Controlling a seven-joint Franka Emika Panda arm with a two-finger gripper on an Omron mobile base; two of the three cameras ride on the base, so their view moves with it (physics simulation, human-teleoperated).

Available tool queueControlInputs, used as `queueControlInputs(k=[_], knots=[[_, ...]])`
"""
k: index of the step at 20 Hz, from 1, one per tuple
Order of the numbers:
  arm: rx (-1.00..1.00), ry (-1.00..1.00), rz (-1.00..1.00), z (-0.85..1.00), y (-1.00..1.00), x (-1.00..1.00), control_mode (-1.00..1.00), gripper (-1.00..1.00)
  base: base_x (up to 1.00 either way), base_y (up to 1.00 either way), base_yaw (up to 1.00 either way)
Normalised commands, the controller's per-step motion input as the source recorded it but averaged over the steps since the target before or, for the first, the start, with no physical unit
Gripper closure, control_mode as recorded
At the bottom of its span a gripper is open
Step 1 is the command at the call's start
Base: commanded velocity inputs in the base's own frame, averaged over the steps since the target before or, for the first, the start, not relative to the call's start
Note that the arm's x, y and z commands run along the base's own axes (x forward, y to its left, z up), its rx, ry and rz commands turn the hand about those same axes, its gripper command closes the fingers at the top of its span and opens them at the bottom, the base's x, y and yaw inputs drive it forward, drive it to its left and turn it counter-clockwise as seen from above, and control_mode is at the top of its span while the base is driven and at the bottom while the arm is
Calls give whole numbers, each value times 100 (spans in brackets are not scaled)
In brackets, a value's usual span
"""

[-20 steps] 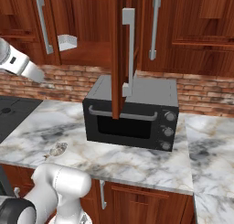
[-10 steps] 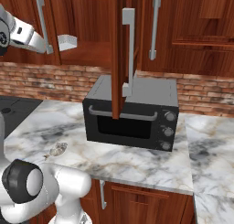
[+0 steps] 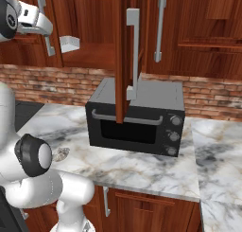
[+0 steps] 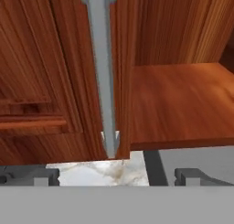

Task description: Retrieve the tupperware from the cabinet, then place the raw meat into the tupperware to avoid contamination.

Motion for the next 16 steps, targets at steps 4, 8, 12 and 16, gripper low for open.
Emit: queueControlInputs(k=[4,8,12,16], knots=[[-12,-10,-3,0,7,47,-100,-100,0,0,0],[0,-3,-1,-5,-2,24,-100,-100,0,0,0],[2,-1,0,-13,-17,42,-100,-100,0,0,0],[5,0,0,-23,-19,59,-100,-100,0,0,0]])
